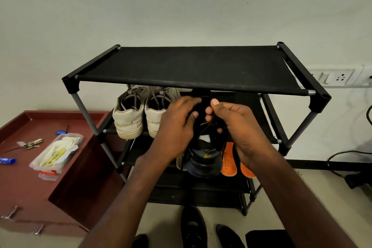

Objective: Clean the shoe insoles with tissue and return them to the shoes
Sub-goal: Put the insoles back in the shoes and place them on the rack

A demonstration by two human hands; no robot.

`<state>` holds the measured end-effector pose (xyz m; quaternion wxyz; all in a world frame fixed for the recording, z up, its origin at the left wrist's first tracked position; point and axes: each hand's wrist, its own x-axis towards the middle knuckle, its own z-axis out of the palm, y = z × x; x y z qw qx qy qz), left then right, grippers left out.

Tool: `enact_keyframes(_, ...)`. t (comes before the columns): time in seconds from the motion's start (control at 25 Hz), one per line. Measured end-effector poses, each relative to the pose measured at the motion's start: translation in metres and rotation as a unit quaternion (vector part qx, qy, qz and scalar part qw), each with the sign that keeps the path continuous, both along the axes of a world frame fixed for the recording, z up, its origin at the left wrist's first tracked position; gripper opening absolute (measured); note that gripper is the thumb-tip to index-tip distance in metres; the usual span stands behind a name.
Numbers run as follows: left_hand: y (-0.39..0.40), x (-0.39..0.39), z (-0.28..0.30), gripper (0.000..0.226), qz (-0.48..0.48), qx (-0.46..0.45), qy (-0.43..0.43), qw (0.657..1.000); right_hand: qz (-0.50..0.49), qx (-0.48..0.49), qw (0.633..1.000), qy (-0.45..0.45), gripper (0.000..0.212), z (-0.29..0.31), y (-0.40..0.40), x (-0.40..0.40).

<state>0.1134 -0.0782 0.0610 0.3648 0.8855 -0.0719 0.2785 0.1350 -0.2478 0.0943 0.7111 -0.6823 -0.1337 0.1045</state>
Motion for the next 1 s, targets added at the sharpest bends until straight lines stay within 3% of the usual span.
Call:
enact_keyframes(0.08, -0.002, 0.008, -0.008, 0.047, -0.064, 0.035, 0.042, 0.996, 0.014, 0.004, 1.000, -0.027, 0.036, 0.003, 0.000, -0.004)
enact_keyframes(0.16, -0.006, 0.013, -0.009, 0.041, -0.095, 0.012, 0.036, 0.995, 0.025, 0.023, 0.998, -0.050, 0.041, 0.005, 0.002, -0.008)
enact_keyframes(0.32, -0.013, 0.031, -0.015, 0.026, -0.049, 0.034, -0.001, 0.998, 0.005, 0.124, 0.991, -0.041, 0.039, 0.013, 0.003, -0.007)
enact_keyframes(0.56, -0.010, 0.033, 0.001, 0.022, -0.177, -0.105, 0.101, 0.973, -0.010, 0.196, 0.980, -0.022, 0.034, 0.021, 0.002, -0.007)
enact_keyframes(0.76, -0.003, 0.038, -0.007, 0.034, -0.153, -0.088, 0.064, 0.982, 0.011, 0.212, 0.977, -0.030, 0.034, 0.027, 0.000, -0.012)
enact_keyframes(1.0, -0.006, 0.050, -0.017, 0.024, -0.109, -0.069, 0.061, 0.990, -0.017, 0.221, 0.966, -0.135, 0.031, 0.062, 0.001, -0.032)
